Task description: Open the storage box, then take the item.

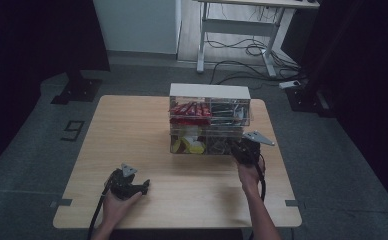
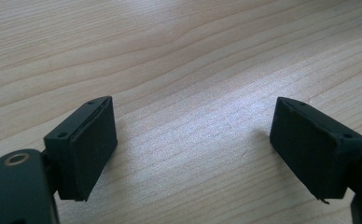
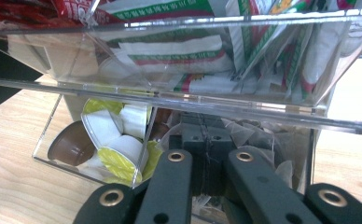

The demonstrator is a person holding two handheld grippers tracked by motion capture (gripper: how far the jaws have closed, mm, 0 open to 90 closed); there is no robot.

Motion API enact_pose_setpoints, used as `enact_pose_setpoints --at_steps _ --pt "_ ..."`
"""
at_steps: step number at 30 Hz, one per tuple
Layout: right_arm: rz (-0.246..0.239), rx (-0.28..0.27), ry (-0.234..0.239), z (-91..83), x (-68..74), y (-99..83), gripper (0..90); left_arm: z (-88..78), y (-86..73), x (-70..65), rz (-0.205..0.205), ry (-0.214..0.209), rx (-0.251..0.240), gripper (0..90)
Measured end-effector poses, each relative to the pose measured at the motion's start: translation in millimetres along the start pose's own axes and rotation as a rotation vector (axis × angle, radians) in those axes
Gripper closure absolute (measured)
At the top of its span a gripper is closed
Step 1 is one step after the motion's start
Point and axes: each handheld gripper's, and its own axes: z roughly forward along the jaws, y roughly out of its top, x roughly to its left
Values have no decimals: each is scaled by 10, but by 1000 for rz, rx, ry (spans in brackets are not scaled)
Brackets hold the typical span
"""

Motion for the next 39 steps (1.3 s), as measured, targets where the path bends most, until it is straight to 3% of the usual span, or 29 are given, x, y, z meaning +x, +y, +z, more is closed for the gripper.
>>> enact_pose_setpoints --at_steps 14,33,39 --pt "22 7 3 50 -41 89 890 0 0 0 0 0 0 149" --pt "0 14 2 38 -43 109 890 -21 5 -22 -3 9 3 184" --pt "4 10 12 40 -56 107 890 -113 64 -61 -24 16 -57 255"
